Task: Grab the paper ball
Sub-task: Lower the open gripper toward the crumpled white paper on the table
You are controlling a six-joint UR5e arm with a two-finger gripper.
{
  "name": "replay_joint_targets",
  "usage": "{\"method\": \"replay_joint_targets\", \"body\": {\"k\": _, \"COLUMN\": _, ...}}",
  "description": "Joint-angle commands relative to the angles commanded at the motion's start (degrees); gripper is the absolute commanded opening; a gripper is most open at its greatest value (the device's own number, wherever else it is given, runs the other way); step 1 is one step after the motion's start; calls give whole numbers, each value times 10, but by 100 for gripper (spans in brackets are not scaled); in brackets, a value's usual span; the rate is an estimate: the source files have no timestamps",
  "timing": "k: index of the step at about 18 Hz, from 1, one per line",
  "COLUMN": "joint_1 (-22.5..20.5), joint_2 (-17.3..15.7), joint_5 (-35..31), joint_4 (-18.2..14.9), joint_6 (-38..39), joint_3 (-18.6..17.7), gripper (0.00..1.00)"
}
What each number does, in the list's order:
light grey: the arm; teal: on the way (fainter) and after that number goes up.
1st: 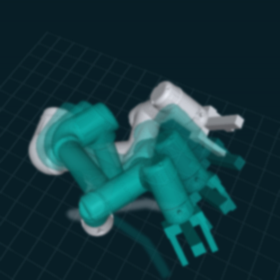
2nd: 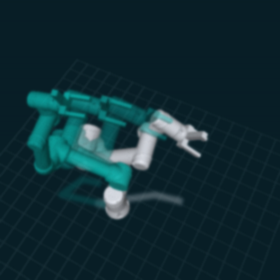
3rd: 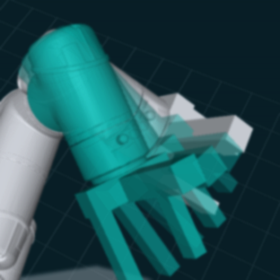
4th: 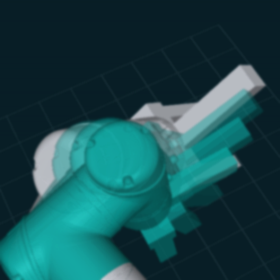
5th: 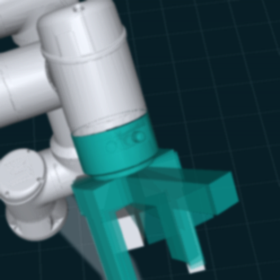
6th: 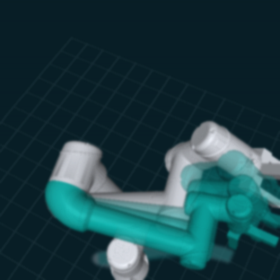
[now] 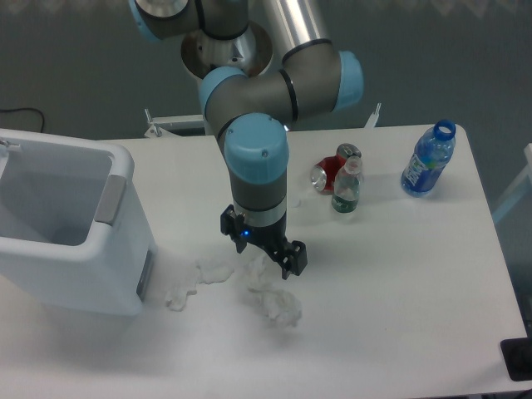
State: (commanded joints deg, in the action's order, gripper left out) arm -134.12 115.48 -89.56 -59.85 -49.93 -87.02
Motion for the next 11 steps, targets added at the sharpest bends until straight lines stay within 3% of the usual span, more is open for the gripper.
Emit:
{"method": "replay_joint_targets", "body": {"k": 2, "joint_1": 0, "joint_2": 18, "joint_5": 0, "joint_4": 8, "joint_6": 3, "joint_3": 11, "gripper": 100}}
{"method": "replay_joint_targets", "body": {"k": 6, "joint_1": -4, "joint_2": 51, "joint_5": -1, "joint_4": 61, "joint_6": 1, "joint_3": 18, "gripper": 100}}
{"method": "replay_joint_targets", "body": {"k": 11, "joint_1": -32, "joint_2": 69, "joint_5": -1, "joint_4": 69, "joint_6": -2, "joint_3": 25, "gripper": 97}}
